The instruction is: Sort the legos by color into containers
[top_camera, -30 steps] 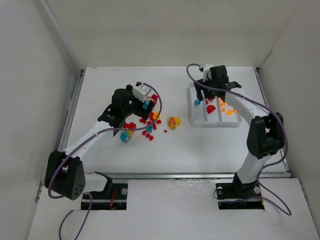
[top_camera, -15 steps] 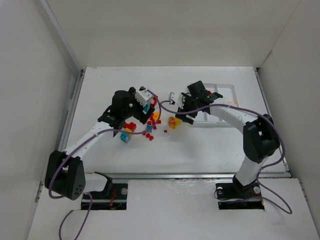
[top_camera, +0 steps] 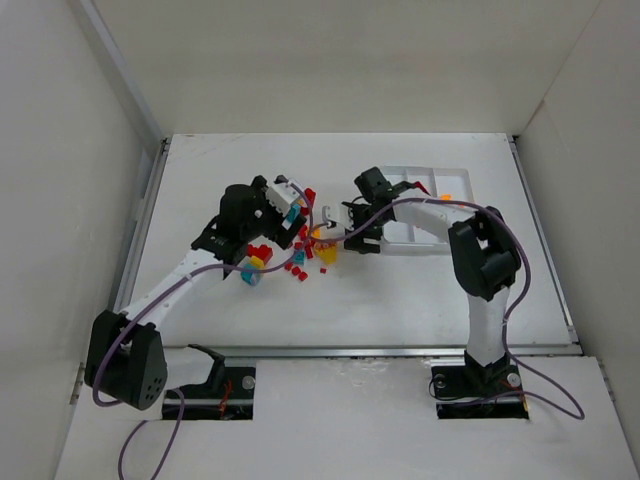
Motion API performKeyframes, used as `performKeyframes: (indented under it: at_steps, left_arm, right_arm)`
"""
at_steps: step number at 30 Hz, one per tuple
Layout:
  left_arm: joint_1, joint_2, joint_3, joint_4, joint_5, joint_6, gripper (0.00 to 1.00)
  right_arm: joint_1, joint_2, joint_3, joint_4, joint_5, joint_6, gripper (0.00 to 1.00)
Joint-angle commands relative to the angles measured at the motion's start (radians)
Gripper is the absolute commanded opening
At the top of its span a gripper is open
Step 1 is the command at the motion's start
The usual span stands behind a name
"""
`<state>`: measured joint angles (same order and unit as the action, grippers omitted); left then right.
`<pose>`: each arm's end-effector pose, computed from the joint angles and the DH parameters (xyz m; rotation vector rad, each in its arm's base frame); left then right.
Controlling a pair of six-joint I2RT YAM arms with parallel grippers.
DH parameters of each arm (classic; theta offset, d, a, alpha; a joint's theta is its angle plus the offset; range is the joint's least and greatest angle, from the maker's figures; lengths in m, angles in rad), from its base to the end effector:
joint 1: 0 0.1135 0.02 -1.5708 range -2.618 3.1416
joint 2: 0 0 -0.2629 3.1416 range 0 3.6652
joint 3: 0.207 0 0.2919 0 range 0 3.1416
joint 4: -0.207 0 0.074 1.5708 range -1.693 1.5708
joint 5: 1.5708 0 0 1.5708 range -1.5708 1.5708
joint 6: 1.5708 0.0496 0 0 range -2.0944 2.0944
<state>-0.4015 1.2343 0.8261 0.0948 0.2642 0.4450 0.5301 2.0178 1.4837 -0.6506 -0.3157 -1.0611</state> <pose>0.3034 -0.1429 0.2657 0.9328 1.6308 -0.2189 0.3854 0.2437 0.1446 -1.9696 1.8133 0.2737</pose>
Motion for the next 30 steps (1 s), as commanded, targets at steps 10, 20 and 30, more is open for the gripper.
performKeyframes:
  at_steps: [10, 20, 30]
  left_arm:
    - [0.0, -0.055, -0.038, 0.029, -0.028, -0.005, 1.0]
    - [0.0, -0.098, -0.103, 0.101, -0.242, -0.129, 1.0]
    - [0.0, -0.186, -0.232, 0.203, -0.539, -0.331, 1.0]
  right_arm:
    - [0.059, -0.043, 0.069, -0.018, -0.111, 0.088, 0.85]
    - [0.09, -0.348, -0.213, 0.486, 0.169, 0.975, 0.93]
    - [0.197, -0.208, -0.155, 0.319, 0.297, 1.274, 0.92]
